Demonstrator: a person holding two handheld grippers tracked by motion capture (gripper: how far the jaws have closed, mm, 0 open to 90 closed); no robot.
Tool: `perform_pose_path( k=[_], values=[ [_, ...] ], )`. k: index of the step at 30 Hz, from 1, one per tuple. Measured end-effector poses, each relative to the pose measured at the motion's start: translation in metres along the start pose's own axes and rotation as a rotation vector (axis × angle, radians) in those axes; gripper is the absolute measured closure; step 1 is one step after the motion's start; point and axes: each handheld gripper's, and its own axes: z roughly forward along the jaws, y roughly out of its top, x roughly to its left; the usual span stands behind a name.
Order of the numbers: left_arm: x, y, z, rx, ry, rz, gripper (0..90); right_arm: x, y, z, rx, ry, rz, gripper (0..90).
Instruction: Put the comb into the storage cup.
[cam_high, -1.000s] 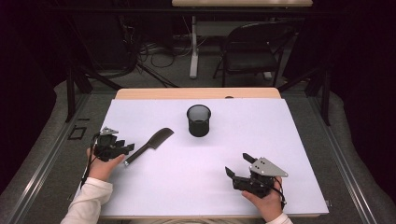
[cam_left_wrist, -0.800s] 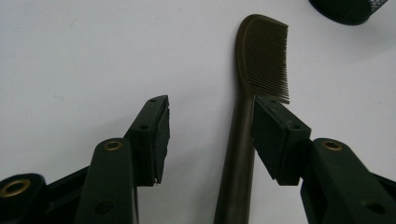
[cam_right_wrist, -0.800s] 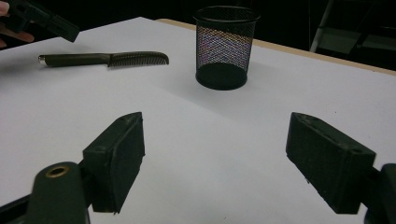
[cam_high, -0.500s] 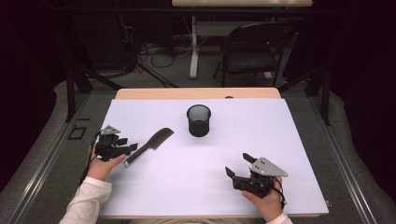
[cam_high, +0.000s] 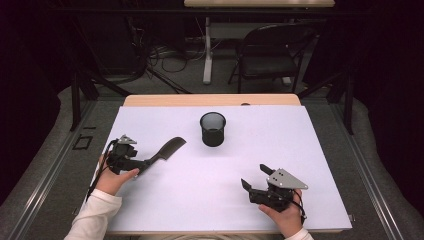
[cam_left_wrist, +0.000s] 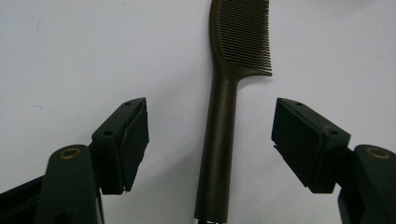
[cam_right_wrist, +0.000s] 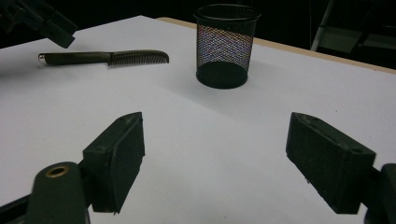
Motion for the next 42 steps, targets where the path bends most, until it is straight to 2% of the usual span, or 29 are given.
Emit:
perform_pose_path(
  k=[8,17,23,29,35,42],
  values=[
    [-0.002,0.010,0.001,0.057,-0.011,0.033,27.1,0.001,0.000,0.001,0.007,-0.001,0.001,19.3],
    [-0.001,0.019,0.001,0.098,-0.035,0.077,27.2,0.001,0.000,0.003,0.009,0.001,0.005,19.3],
    [0.002,0.026,0.000,0.130,-0.052,0.083,27.6,0.000,0.000,0.003,0.009,0.003,0.007,19.3],
    [0.005,0.028,-0.001,0.138,-0.060,0.102,32.4,0.001,0.000,0.004,0.011,0.001,0.006,19.3],
    [0.005,0.030,-0.003,0.149,-0.038,0.144,38.8,0.001,-0.001,0.004,0.014,0.003,0.005,19.3],
    [0.007,0.031,-0.004,0.140,-0.030,0.168,38.8,0.001,-0.001,0.004,0.017,0.004,0.006,19.4]
  ],
)
